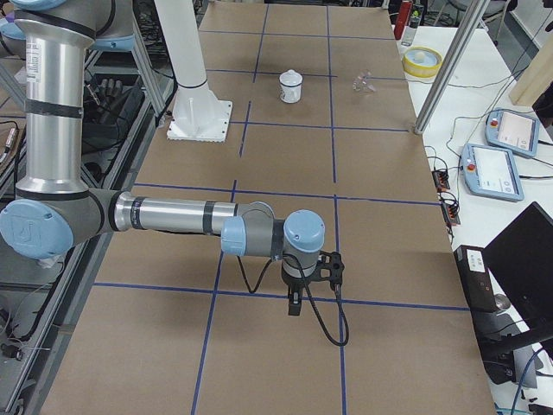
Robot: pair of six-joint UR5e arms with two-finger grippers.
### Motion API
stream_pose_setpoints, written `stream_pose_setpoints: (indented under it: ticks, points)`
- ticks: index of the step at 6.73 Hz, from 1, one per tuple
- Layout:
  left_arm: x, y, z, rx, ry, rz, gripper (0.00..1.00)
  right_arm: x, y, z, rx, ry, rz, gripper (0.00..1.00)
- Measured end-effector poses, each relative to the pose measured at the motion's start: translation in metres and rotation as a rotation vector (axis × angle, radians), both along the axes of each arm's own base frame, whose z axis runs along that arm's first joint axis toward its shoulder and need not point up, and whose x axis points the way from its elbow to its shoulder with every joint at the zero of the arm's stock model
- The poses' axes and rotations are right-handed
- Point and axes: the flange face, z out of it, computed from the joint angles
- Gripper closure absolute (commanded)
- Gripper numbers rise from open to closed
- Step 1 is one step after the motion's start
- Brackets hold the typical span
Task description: Remove funnel from cup
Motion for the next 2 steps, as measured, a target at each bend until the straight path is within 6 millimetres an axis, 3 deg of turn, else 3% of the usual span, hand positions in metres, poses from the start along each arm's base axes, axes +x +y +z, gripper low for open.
stream_pose_setpoints:
  ticks: [2]
  points:
    - [-0.0004,0.0001,-0.0019,0.004,-0.001,-0.001,0.0,0.0,0.0001,0.0004,-0.001,0.0,0.0,0.0]
